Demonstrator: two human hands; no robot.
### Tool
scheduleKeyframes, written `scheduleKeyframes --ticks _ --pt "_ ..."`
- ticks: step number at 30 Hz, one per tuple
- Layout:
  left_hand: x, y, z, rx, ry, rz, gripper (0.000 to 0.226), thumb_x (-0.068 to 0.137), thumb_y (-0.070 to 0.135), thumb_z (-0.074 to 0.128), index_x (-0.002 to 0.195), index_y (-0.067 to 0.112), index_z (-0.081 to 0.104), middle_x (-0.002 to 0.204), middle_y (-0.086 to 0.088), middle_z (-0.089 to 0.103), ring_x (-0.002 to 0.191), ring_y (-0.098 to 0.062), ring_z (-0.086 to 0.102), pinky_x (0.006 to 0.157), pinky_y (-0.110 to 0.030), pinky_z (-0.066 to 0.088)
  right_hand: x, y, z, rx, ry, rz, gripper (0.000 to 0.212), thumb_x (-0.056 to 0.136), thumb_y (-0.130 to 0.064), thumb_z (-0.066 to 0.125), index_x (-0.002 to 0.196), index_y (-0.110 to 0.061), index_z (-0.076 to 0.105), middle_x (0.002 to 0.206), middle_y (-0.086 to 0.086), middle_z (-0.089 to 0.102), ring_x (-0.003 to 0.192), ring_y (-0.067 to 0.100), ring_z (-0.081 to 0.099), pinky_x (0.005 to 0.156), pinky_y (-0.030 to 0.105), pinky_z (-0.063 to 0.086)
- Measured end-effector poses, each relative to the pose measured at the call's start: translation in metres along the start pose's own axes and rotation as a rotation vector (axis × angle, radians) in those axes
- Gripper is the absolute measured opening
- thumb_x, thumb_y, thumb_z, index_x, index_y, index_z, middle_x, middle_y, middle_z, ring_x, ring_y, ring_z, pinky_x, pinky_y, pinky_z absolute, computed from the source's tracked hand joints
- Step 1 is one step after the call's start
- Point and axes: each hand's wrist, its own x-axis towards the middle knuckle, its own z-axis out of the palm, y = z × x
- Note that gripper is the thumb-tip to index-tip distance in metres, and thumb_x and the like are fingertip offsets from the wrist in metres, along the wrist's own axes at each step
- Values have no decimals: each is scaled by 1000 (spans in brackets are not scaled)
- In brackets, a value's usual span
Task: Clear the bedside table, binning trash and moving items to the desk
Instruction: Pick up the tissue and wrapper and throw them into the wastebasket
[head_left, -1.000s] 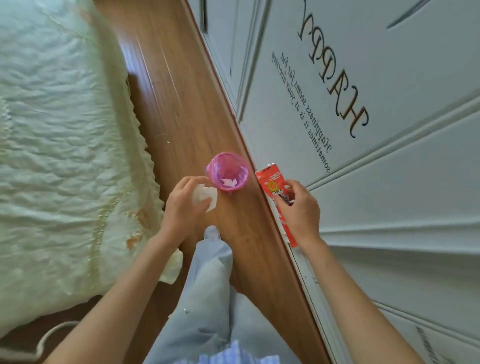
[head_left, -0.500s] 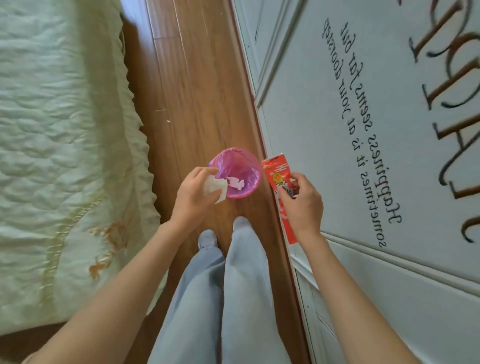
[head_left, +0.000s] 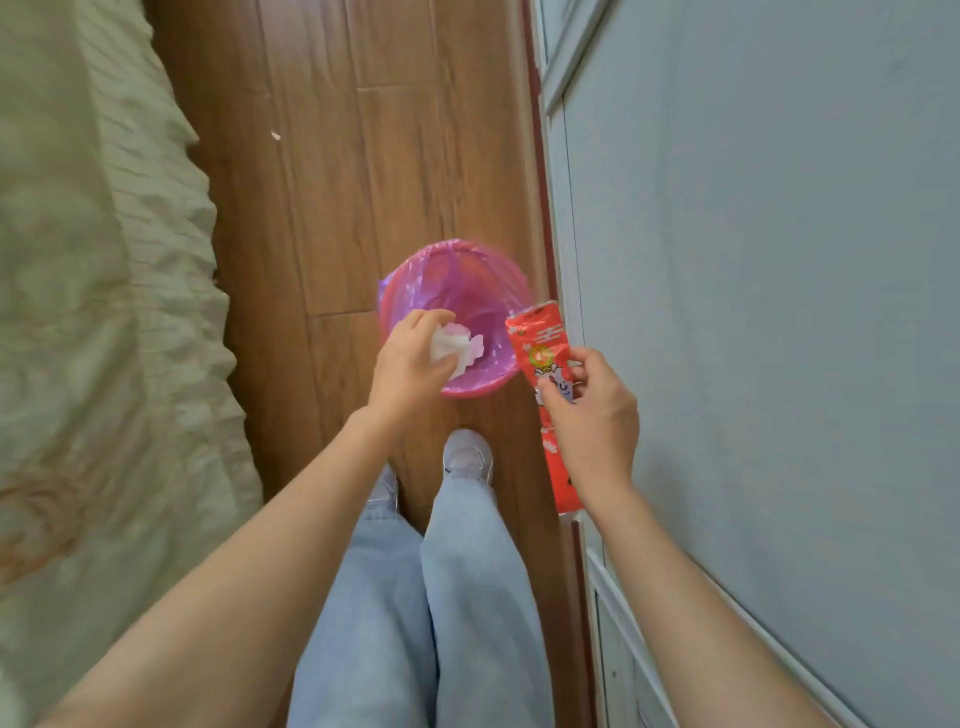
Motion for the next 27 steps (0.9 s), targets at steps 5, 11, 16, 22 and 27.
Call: scheduleKeyframes --ticks 5,11,16,22,27 --pt "32 -35 41 72 -74 -27 50 78 11 64 126 14 53 126 -2 54 117 -21 50 90 -30 40 33 25 34 -46 -26 36 29 83 -31 67 110 -25 59 103 -4 69 89 17 63 73 31 50" --pt "35 -38 40 133 -35 22 50 82 13 61 130 7 51 134 -8 51 123 -25 47 98 -36 40 47 27 44 -118 -65 40 30 83 -31 66 111 -22 58 104 -1 68 92 20 63 72 30 46" --pt "13 -29 11 401 153 249 40 70 3 65 110 0 62 111 -17 64 101 -36 59 82 -43 48 63 10 62 -217 -134 -49 35 85 -28 65 117 -18 56 112 2 66 99 23 62 70 26 40" --pt "0 -43 -8 522 149 238 40 74 11 55 113 2 61 116 -19 62 113 -37 54 95 -46 43 92 -4 110 -420 -282 -99 34 89 -25 59 121 -14 53 119 7 62 106 28 59 79 34 46" --pt "0 -63 -20 536 129 168 40 78 16 49 114 4 59 119 -17 61 116 -36 53 97 -47 42 109 -11 135 -483 -408 -136 54 88 -31 61 135 -12 40 128 13 53 119 31 50 92 39 43"
